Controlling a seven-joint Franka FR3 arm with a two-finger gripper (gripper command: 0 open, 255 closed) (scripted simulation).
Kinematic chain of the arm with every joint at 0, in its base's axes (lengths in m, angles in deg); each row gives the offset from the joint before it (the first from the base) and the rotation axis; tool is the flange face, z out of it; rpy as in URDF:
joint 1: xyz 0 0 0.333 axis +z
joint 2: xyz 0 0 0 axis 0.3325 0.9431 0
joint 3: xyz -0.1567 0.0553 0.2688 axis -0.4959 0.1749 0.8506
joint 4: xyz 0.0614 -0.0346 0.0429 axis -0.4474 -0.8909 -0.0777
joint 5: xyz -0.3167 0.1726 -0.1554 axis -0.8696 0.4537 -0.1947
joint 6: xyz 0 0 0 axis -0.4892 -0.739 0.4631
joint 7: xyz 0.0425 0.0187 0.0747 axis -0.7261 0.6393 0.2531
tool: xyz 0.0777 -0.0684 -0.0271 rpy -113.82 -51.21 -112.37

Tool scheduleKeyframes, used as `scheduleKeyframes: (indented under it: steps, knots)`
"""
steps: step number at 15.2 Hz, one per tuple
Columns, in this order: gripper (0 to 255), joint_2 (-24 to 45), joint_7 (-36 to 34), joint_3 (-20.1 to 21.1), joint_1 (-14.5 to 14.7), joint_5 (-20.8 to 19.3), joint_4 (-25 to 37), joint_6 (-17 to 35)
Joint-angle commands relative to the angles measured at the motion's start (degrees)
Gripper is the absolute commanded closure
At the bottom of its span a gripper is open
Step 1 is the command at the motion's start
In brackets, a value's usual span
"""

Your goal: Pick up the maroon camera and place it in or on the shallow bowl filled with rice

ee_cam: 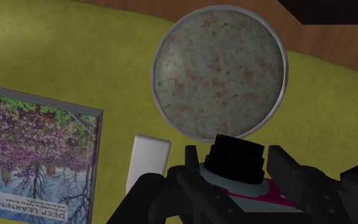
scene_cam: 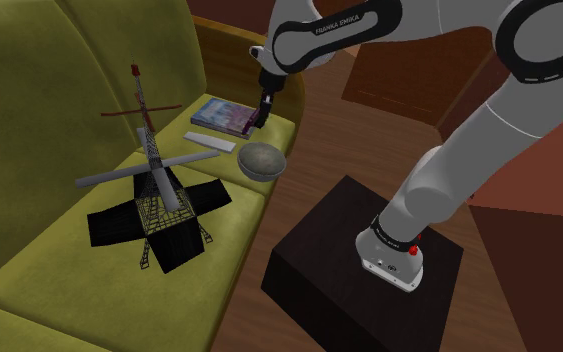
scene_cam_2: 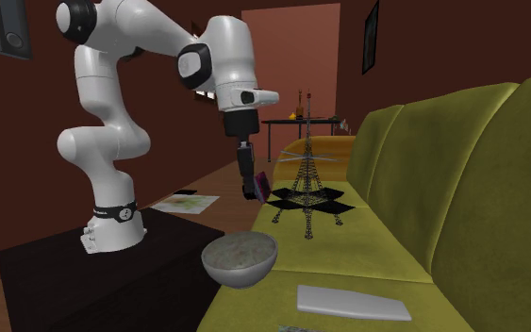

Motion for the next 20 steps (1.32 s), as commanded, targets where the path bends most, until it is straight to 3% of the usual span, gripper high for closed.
scheduleKeyframes:
  steps: [1, 20]
  knots:
    - [255, -2.86, 2.34, -1.25, -0.89, 0.2, -3.2, 0.2]
    - [255, 4.08, 4.64, -1.77, -0.97, 1.34, -10.01, 13.87]
